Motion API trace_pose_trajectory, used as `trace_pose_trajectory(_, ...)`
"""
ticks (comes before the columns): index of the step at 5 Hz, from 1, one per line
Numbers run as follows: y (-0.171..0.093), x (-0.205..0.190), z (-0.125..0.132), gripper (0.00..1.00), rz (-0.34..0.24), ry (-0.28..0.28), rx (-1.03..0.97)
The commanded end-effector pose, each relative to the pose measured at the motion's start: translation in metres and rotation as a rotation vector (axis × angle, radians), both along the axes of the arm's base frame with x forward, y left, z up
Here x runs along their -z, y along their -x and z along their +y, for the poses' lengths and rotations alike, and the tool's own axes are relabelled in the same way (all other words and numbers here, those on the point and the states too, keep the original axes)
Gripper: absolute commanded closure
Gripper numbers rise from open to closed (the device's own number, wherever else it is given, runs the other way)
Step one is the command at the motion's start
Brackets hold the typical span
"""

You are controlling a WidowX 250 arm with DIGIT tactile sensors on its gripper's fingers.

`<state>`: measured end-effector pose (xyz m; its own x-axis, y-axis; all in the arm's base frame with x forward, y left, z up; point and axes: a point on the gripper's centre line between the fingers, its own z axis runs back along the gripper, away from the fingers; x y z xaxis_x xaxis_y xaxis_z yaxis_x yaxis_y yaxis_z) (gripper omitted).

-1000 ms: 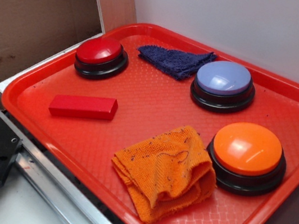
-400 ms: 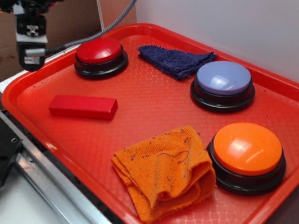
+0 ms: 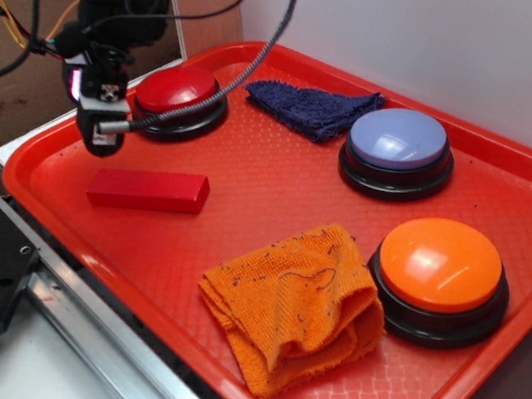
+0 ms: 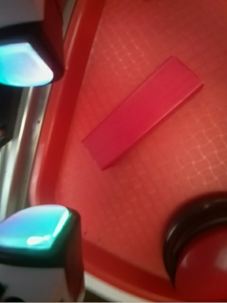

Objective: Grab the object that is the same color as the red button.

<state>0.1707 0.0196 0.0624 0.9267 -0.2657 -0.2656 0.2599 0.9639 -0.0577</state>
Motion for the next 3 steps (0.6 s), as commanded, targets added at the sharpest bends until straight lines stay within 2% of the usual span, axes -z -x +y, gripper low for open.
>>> trace_pose_trajectory(1,-0.007,0.029,-0.002,0.00,0.031,-0.033,0.083)
trace_pose_trajectory(3,-0.005,0.049,-0.002,0.00,0.085,-0.052,0.096)
